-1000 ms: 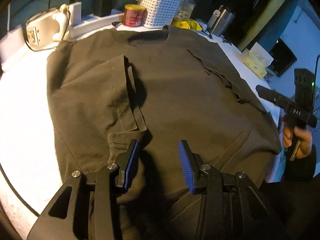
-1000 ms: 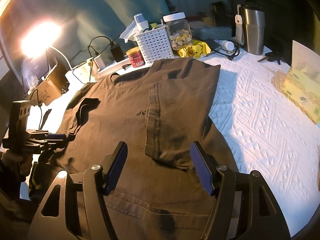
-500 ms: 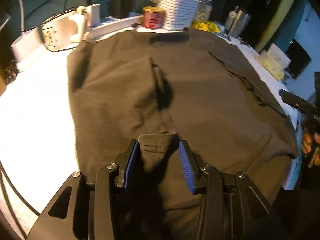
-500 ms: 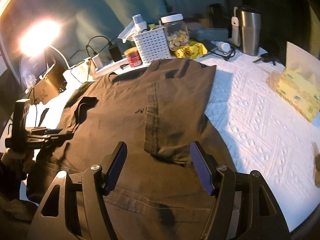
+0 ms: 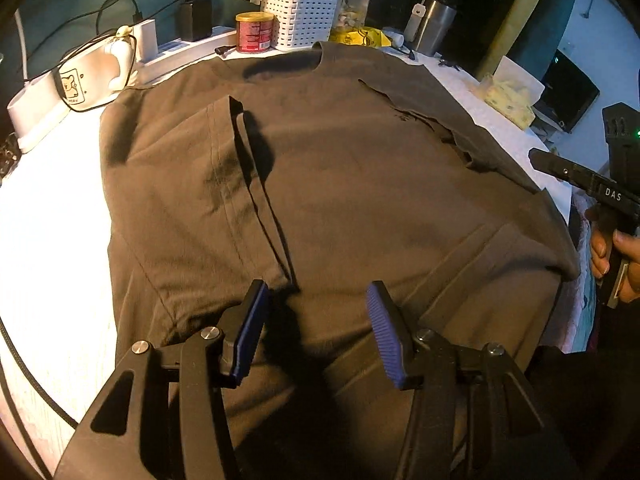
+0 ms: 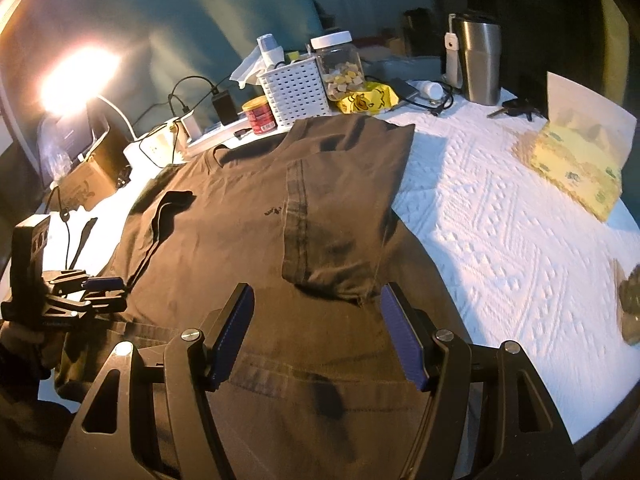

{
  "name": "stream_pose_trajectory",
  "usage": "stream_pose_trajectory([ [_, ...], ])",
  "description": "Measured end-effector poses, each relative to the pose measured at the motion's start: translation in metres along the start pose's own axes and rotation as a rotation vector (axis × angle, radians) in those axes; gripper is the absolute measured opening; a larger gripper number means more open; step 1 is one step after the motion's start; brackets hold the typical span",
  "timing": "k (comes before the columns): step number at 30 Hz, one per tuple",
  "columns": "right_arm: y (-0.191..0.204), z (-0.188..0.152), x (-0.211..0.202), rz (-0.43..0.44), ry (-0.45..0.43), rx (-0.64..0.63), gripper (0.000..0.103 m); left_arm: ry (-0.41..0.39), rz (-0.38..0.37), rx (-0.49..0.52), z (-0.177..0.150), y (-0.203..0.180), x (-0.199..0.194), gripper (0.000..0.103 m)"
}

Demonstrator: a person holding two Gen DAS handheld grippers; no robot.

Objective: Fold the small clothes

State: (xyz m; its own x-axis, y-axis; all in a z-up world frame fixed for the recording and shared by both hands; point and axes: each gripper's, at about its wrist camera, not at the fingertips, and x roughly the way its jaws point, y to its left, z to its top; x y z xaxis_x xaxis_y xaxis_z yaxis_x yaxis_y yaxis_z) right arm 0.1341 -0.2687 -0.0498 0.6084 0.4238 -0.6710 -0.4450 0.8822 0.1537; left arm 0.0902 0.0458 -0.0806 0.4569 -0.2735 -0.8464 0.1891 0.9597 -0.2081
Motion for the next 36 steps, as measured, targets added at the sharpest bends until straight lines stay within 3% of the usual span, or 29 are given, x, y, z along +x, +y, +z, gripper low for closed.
stream_pose_trajectory([
  [13, -0.019, -0.036, -0.032, -0.050, -0.012, 0.029, 0.069, -0.126, -0.014, 0.025, -0.009, -0.040, -0.027, 0.051],
  [22, -0.046, -0.063, -0.045, -0.079, -0.003, 0.055, 0.069, -0.104, -0.033, 0.045, -0.019, -0.073, -0.011, 0.051],
  [30, -0.044, -0.067, -0.030, -0.037, 0.024, 0.006, 0.069, -0.109, -0.025, 0.023, -0.028, -0.081, -0.014, 0.051],
  [31, -0.043, -0.067, -0.028, -0.035, 0.028, 0.004, 0.067, -0.110, -0.015, 0.016, -0.030, -0.079, -0.016, 0.051],
  [33, -0.038, -0.068, -0.020, -0.035, 0.045, -0.024, 0.053, -0.121, 0.013, -0.003, -0.035, -0.070, -0.023, 0.051],
  [36, -0.026, -0.072, -0.015, -0.103, 0.033, -0.100, 0.041, -0.111, 0.072, -0.041, -0.044, -0.054, -0.032, 0.051],
])
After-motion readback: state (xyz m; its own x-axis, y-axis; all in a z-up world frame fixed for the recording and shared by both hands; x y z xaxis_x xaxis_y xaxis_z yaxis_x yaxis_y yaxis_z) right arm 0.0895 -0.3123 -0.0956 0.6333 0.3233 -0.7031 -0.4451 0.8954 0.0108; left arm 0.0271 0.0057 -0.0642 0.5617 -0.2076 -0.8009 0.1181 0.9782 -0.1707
